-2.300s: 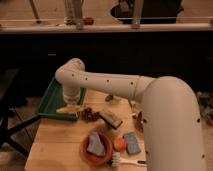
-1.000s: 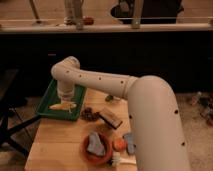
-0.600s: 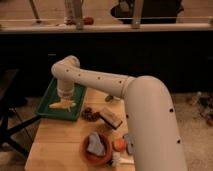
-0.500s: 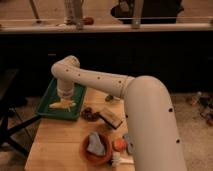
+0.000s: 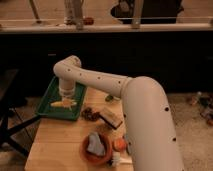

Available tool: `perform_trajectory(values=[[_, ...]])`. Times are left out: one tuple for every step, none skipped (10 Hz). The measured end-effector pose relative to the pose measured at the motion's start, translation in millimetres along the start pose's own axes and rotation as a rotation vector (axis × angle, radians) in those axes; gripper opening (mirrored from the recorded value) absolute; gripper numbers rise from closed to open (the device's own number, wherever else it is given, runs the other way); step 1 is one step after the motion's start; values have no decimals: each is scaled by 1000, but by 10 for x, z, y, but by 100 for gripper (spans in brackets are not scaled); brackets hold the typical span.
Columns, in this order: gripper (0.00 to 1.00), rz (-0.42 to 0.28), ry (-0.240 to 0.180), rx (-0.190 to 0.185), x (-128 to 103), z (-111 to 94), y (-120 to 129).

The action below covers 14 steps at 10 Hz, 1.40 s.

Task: Place banana in tray

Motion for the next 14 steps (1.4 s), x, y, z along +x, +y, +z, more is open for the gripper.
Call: perform_trajectory(values=[[0,2,0,-1,4,19,-19],[0,4,0,-3,9,34,-32],[0,6,-1,-5,19,64,-51],[0,8,-1,-6,25,84,-67],[0,9,0,-8,32,102,-78],[0,10,-1,-9,32,112,-88],[0,11,0,-10,37,122,-96],[0,12,0,-12,46,128,-101],[1,13,0,-13,56,132,-102],[5,14,1,-15,66,136,-101],[5,15,1,-17,74,141,-100],[5,16,1,-18,78,144,-102],[5,16,1,-19,82,151,-102],[5,16,1,-20,86,155,-102]])
